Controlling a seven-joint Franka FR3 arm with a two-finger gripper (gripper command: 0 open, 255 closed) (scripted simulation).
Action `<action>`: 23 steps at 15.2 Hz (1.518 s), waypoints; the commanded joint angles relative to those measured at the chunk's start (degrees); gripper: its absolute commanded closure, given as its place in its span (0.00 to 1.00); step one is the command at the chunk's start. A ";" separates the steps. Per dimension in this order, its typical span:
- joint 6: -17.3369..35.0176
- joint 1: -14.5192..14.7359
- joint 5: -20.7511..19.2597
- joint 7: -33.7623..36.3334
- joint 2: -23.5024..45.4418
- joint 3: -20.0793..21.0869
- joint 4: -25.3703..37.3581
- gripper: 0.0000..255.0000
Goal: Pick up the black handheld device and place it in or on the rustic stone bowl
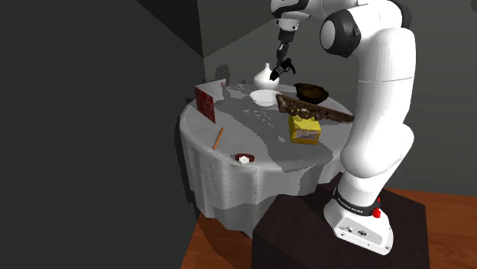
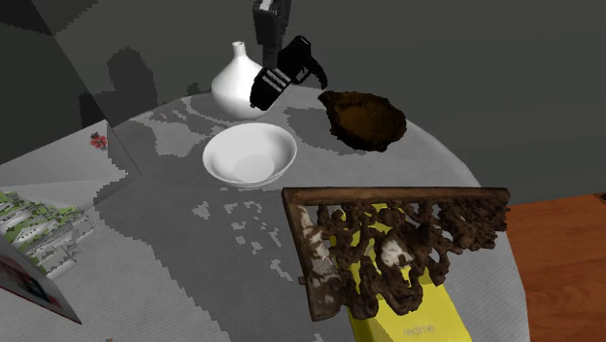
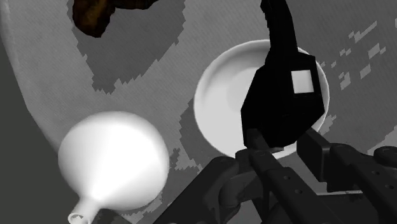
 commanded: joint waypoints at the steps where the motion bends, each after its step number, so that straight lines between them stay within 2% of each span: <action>1: -1.26 -2.25 1.11 -2.80 1.32 -0.77 2.10 1.00; 6: -4.42 -8.19 3.97 -9.16 5.12 -2.30 7.80 1.00; 10: -7.93 -13.91 6.78 -13.87 9.64 -3.06 14.76 1.00; 14: -12.86 -21.04 10.10 -17.78 16.05 -3.10 25.26 1.00; 15: -15.31 -24.22 11.50 -18.79 19.19 -2.82 30.70 1.00; 23: -6.51 -20.65 9.98 -20.43 15.27 -3.37 17.60 1.00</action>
